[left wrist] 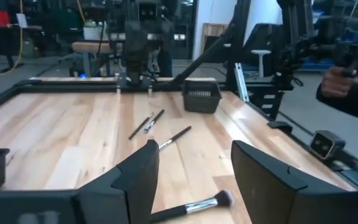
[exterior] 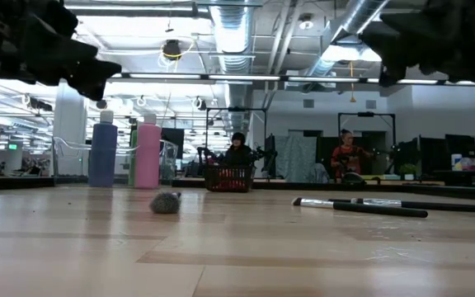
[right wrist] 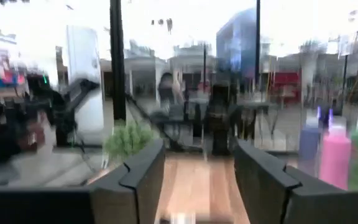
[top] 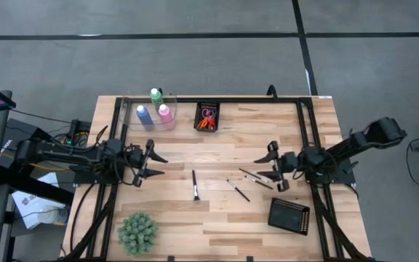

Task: Pick & Place Paint Supplies
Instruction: Put the black paint brush into the bottom black bin

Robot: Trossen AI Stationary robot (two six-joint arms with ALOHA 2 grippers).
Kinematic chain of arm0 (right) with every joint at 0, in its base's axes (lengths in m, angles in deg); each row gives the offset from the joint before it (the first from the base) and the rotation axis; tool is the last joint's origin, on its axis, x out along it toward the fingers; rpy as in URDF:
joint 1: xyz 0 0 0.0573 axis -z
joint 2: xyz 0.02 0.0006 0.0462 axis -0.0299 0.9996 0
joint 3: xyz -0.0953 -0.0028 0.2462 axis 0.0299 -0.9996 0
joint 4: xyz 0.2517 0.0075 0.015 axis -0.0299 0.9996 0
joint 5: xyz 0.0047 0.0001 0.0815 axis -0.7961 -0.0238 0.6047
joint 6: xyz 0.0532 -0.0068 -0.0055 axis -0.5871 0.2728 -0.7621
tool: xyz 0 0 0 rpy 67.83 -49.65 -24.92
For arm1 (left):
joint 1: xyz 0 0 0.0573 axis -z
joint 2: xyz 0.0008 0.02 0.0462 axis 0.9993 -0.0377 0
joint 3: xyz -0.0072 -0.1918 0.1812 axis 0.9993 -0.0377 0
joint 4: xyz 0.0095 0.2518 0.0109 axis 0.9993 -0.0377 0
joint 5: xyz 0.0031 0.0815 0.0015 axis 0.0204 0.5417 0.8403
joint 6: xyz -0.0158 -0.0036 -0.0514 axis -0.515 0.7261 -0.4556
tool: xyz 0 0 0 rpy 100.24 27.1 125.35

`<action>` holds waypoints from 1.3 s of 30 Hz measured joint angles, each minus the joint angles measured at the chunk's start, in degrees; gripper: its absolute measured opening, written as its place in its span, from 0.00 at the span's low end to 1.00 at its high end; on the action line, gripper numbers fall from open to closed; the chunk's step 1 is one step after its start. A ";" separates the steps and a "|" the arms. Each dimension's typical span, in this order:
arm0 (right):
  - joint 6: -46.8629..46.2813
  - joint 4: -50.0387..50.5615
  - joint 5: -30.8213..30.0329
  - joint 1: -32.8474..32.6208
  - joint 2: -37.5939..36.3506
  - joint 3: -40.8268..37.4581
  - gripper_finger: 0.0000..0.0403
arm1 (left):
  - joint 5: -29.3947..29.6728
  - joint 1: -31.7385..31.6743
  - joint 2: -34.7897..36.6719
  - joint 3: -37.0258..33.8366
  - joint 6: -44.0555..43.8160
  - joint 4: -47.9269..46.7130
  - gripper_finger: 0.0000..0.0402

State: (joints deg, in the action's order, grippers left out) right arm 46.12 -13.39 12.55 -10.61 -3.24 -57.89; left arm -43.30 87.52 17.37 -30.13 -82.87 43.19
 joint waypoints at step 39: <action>-16.20 62.60 -11.16 -2.57 -43.10 0.75 0.31 | 7.26 -0.02 -20.91 0.10 6.36 29.14 0.48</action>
State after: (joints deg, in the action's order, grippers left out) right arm 29.92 49.21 1.39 -13.19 -46.35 -57.14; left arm -36.05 87.50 -3.54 -30.03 -76.52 72.33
